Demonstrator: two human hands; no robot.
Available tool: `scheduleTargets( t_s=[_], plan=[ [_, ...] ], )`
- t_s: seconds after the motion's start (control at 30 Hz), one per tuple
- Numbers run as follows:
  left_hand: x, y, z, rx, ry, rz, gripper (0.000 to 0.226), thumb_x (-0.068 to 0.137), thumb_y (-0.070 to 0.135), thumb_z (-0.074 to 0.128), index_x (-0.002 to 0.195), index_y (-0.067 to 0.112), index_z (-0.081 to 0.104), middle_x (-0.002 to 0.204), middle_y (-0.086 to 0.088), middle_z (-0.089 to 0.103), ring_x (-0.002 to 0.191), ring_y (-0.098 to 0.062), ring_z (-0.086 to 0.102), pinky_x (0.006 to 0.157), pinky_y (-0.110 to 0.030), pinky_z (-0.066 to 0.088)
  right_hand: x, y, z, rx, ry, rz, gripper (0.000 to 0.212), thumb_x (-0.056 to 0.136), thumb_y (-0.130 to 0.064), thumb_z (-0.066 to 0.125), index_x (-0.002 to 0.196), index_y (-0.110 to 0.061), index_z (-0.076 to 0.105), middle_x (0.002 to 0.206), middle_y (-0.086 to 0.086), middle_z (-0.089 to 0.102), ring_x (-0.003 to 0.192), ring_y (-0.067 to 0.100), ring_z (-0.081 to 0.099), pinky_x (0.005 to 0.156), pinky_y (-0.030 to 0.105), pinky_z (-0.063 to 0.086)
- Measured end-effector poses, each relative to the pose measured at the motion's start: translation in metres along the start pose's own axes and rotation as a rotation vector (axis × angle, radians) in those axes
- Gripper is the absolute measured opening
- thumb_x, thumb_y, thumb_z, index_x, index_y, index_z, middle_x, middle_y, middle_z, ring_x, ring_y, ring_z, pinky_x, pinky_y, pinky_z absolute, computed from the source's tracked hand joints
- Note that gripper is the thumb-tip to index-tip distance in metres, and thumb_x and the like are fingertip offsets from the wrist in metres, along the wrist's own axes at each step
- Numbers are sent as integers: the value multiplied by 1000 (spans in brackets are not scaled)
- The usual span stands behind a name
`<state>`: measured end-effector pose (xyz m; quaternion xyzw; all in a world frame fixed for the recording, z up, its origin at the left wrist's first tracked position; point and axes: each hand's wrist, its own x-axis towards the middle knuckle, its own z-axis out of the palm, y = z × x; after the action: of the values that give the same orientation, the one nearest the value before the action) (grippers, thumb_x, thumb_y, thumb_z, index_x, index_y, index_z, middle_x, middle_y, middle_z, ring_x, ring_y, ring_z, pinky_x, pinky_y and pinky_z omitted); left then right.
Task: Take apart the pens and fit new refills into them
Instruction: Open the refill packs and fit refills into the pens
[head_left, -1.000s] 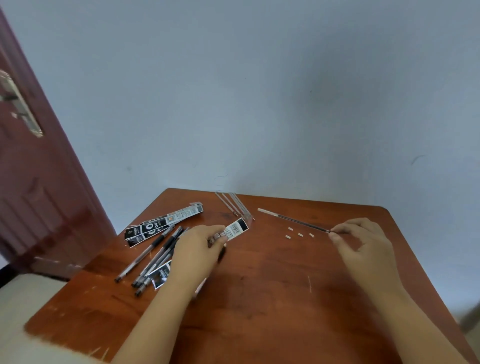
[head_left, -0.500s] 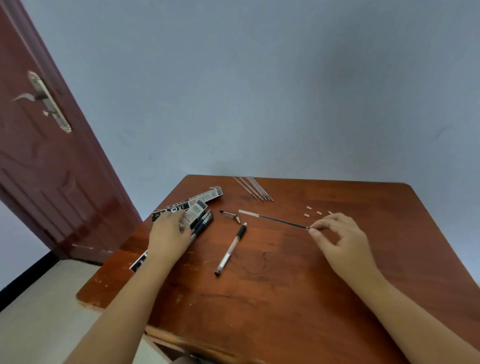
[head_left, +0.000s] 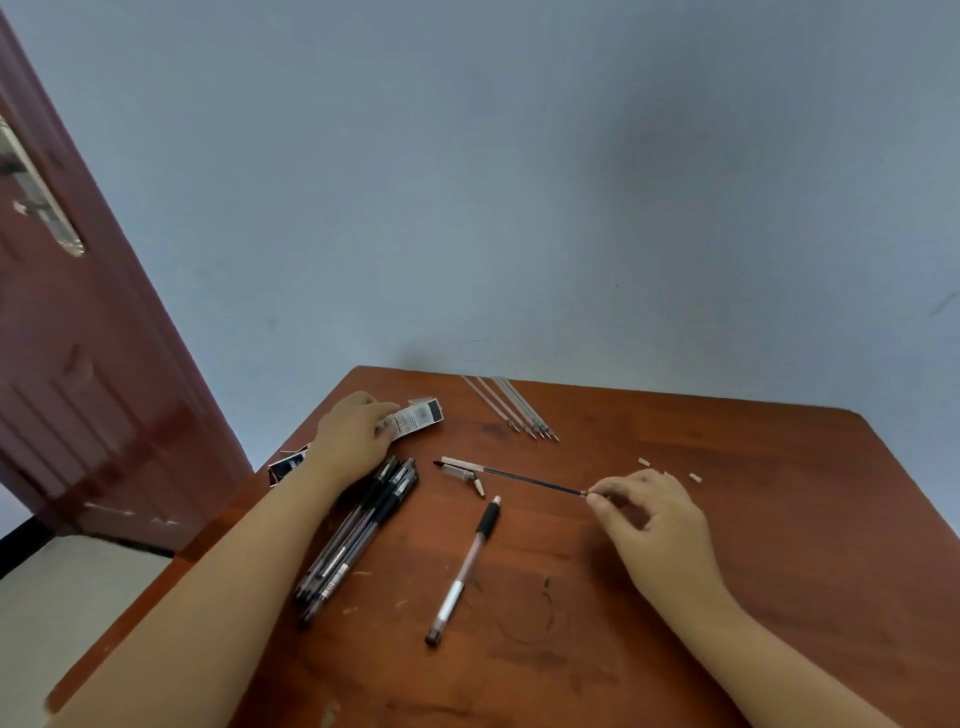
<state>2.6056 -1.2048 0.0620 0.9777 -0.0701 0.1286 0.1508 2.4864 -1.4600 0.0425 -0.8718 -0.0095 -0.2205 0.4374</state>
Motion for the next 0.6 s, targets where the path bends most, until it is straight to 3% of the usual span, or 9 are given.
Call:
scheduleTargets(
  t_s=[0.13,0.2,0.27,0.4,0.53,0.6],
  plan=[
    [-4,0,0,35,96,43,35,88,14,53,122,8,55,124,-13,54,117,-30,45,94,-38,34,0,2,0,6,-3,-12,25,76,-12,66,65,-33,58,71,-16,54,80,12,50,82,44,42],
    [-18,16,-8,-54,221,142,33,83,13,48,110,-1,62,111,-19,61,105,-37,53,89,-38,38,0,2,1,-9,5,-28,19,76,-11,67,67,-26,62,70,-17,53,78,10,49,81,42,42],
    [-41,44,-15,-109,297,288,36,79,17,42,97,-1,67,96,-17,67,91,-35,61,83,-36,40,-1,2,2,-25,16,-50,12,76,-9,67,68,-19,66,69,-18,51,75,4,47,80,38,39],
    [-80,103,-4,-72,128,566,32,75,27,45,90,14,70,86,0,70,79,-18,65,77,-28,48,-5,1,3,-11,24,-123,7,74,-15,68,67,-13,69,65,-20,50,75,-1,49,72,21,34],
    [-82,111,7,-308,-43,513,17,77,14,60,90,14,71,84,-1,70,80,-9,59,74,-23,46,-9,3,0,51,-14,-173,26,71,-34,55,68,-13,69,64,-19,49,80,-10,46,70,8,36],
    [-84,103,6,-330,-79,552,15,75,17,61,84,14,72,75,0,70,79,-8,54,68,-15,41,-9,4,0,50,-38,-216,35,70,-43,49,66,-15,69,63,-23,47,78,-12,45,69,12,36]
  ],
)
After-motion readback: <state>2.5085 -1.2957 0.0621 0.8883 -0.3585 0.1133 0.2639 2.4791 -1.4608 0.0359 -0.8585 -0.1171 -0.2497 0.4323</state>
